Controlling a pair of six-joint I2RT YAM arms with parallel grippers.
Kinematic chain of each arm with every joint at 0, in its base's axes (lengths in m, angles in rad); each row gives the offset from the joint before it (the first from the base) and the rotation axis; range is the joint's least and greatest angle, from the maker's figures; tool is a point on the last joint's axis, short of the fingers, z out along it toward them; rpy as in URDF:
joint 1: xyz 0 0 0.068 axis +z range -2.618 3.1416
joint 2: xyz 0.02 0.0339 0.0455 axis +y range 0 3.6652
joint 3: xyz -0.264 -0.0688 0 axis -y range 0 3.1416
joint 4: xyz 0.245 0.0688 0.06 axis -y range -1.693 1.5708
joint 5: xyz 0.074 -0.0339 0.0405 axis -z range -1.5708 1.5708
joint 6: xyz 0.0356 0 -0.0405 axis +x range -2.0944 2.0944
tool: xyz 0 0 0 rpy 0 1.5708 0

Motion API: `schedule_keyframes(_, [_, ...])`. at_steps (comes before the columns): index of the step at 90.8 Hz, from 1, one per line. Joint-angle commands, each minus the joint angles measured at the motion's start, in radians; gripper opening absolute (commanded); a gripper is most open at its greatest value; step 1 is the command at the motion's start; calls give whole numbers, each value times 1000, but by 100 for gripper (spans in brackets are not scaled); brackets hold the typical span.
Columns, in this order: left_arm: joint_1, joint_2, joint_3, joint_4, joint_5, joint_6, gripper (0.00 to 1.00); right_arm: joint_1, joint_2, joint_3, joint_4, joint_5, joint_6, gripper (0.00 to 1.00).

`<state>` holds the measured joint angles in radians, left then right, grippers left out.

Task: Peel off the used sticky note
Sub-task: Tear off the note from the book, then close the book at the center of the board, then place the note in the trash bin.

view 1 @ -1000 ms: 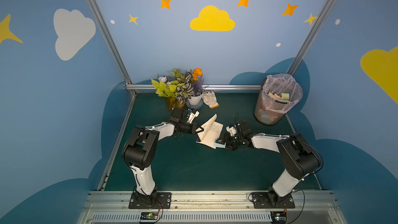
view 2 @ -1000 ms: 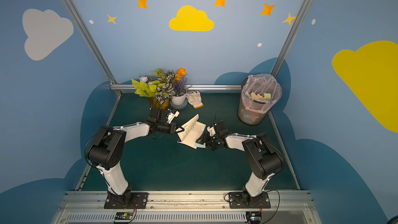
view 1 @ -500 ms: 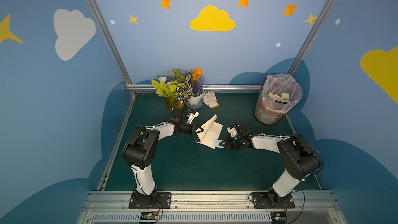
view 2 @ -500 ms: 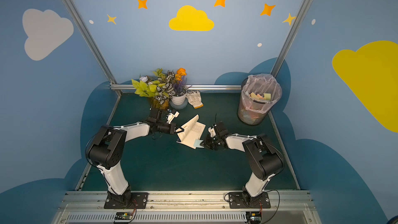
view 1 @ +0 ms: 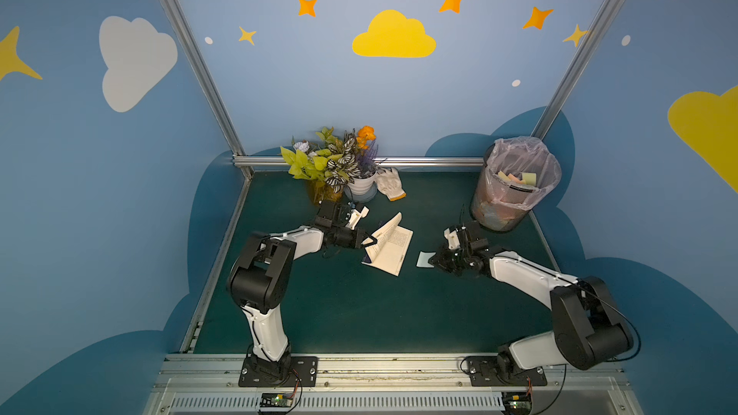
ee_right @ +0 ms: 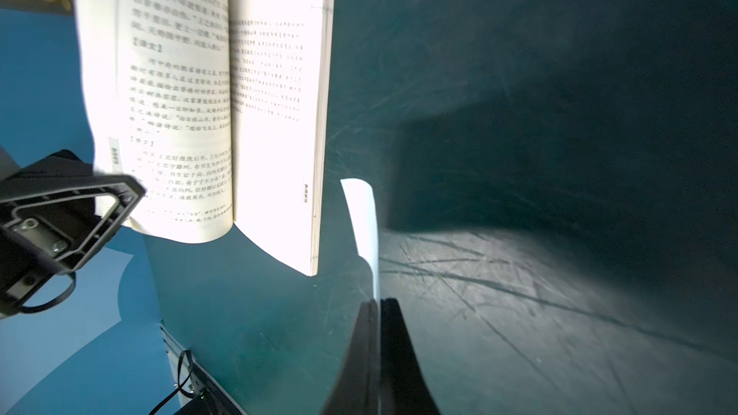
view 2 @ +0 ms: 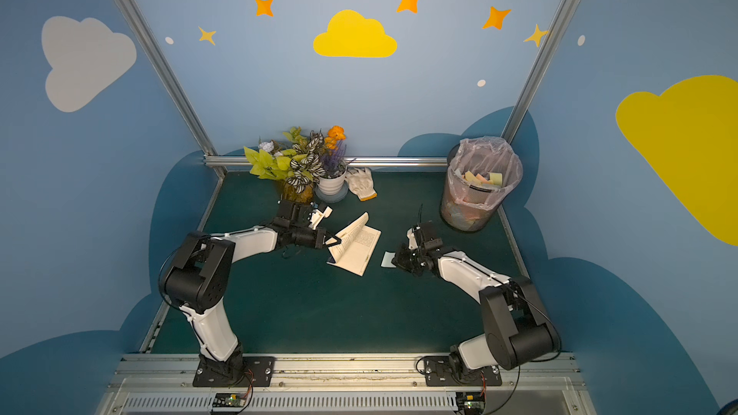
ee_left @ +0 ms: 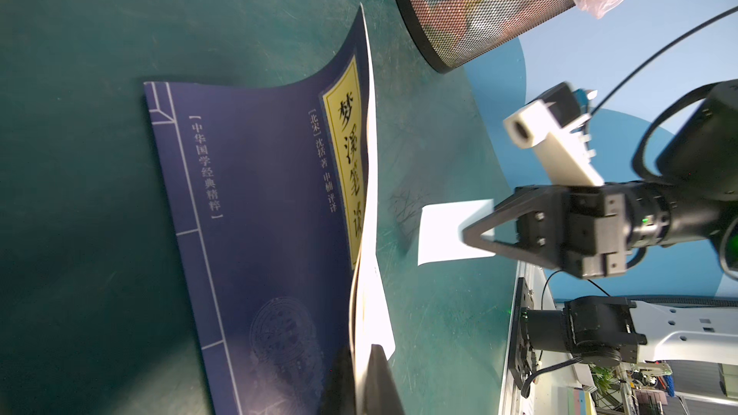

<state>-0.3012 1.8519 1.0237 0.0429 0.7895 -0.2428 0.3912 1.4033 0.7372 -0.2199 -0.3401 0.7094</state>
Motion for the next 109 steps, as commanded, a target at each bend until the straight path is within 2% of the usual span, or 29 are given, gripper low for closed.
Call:
schedule_keyframes(1, [8,7,-5,-54,-24,6,3,-12,-126,101,-162,82,-98,0])
schedule_keyframes(9, [-3,-5,-4,-53,-22,6,5,-33,-194,202,-255,189,-125,0])
schedule_keyframes(20, [-26,-23,-4,-53,-16,9,16,-55,-254,308,-310,376,-201,0])
schedule_keyframes(34, [-79,-54,9,-62,-3,23,43,-103,-254,496,-396,525,-263,0])
schedule_keyframes(58, [-204,-98,107,-179,14,126,77,-217,-91,872,-540,684,-292,0])
schedule_keyframes(71, [-224,-112,204,-273,9,209,99,-279,17,998,-547,779,-315,0])
schedule_keyframes(84, [-211,-169,282,-323,-65,269,100,-334,153,1114,-547,810,-316,0])
schedule_keyframes(99, [-177,-239,316,-330,-156,294,100,-352,300,1213,-539,838,-319,0])
schedule_keyframes(102, [-167,-249,321,-339,-159,297,100,-355,329,1230,-540,835,-322,11])
schedule_keyframes(105, [-152,-258,320,-343,-162,299,100,-356,360,1252,-540,822,-327,32])
schedule_keyframes(109, [-137,-272,318,-344,-170,303,100,-357,397,1292,-549,803,-336,54])
